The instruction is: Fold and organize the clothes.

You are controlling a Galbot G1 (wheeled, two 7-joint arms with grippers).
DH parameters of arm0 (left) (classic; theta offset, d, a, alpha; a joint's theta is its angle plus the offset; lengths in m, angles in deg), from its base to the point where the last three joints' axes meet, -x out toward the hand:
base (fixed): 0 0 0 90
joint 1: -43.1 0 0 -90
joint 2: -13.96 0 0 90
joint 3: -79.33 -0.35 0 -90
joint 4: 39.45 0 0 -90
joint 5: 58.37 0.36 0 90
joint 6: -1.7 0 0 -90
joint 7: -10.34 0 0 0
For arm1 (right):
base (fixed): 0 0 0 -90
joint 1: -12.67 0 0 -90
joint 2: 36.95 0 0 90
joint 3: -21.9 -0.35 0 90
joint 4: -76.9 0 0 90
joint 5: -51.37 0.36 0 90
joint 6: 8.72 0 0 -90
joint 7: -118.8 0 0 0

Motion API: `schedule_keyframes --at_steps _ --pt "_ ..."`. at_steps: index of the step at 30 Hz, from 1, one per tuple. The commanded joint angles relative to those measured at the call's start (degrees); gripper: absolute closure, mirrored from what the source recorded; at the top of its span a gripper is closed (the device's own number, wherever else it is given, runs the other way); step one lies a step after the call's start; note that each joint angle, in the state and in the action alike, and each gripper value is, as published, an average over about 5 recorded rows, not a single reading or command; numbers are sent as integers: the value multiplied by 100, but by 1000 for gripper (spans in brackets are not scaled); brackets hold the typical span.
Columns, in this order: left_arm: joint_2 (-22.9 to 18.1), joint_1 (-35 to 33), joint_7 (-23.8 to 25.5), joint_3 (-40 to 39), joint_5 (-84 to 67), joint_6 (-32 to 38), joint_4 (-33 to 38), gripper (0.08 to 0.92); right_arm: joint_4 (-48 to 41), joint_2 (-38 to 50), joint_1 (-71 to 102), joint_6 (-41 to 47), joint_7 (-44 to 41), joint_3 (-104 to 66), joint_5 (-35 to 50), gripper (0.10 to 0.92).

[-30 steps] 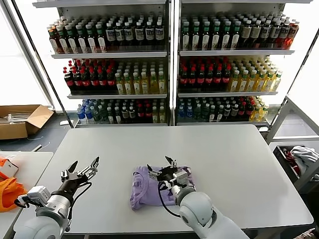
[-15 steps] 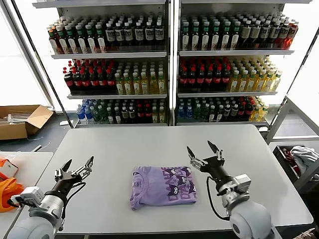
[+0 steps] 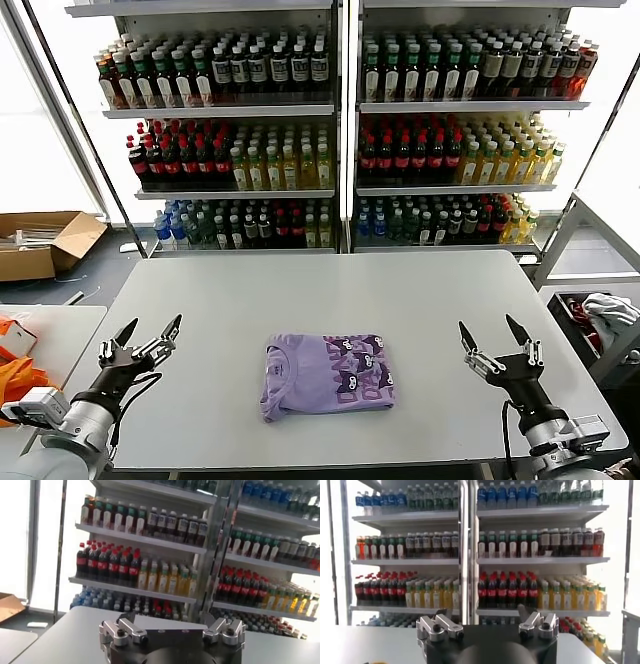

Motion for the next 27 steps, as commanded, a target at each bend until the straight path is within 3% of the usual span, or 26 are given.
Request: schedule_keyframes --at_steps 1,17,27 --pt "-141 -153 575 149 263 102 131 177 -79 -193 569 -639 -375 -608 8 203" --pt "-462 -284 1267 280 921 97 412 177 -32 -456 611 -760 -471 -425 -314 203" --pt "-520 -400 1356 272 1262 275 443 177 -51 -513 680 -837 -532 -419 -384 203"
